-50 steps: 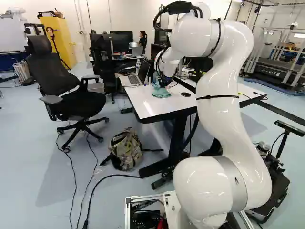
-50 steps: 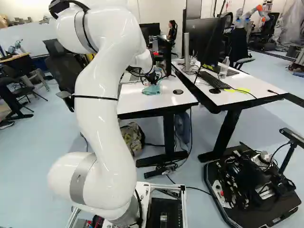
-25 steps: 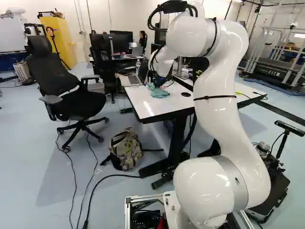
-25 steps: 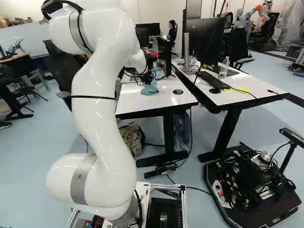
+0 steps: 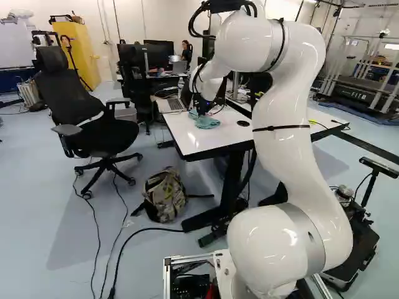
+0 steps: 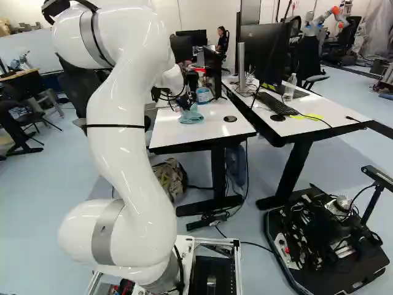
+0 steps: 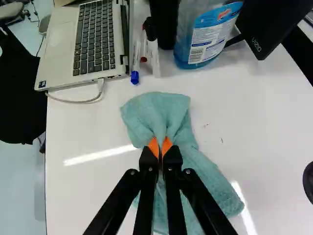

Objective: Clean the table with the green towel

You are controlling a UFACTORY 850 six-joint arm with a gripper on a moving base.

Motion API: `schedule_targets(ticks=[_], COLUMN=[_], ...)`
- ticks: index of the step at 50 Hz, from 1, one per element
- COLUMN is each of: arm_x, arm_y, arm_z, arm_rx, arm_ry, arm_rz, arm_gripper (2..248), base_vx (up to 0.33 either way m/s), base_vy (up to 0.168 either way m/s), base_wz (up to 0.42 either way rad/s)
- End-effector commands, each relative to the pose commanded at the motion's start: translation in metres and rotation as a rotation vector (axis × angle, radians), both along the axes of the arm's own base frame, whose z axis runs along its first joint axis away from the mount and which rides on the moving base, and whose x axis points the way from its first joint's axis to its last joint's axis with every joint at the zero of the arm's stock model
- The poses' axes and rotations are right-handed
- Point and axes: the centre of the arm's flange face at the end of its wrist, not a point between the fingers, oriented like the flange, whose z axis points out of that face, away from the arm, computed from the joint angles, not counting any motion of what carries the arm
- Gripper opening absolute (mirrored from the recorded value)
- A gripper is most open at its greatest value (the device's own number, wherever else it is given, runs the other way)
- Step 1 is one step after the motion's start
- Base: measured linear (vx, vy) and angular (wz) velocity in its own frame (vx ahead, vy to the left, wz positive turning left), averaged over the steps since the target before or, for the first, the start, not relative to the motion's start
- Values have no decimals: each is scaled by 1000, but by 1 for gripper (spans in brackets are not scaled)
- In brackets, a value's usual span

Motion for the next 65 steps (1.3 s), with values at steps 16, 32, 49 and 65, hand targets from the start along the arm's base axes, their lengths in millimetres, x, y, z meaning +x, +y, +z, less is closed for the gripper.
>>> schedule_targets(ticks=[16,32,49,65], arm_x=[-10,-28,-54,-80], arm_y=[3,16,25,27], arm_z=[20,33,35,37], arm_rx=[1,2,1,0], arm_ry=[-22,-27,-10,5], arm_rz=[6,26,44,52], arm_gripper=[27,27,27,27], base_vx=[0,0,0,0], base_vy=[0,0,0,0], base_wz=[0,0,0,0])
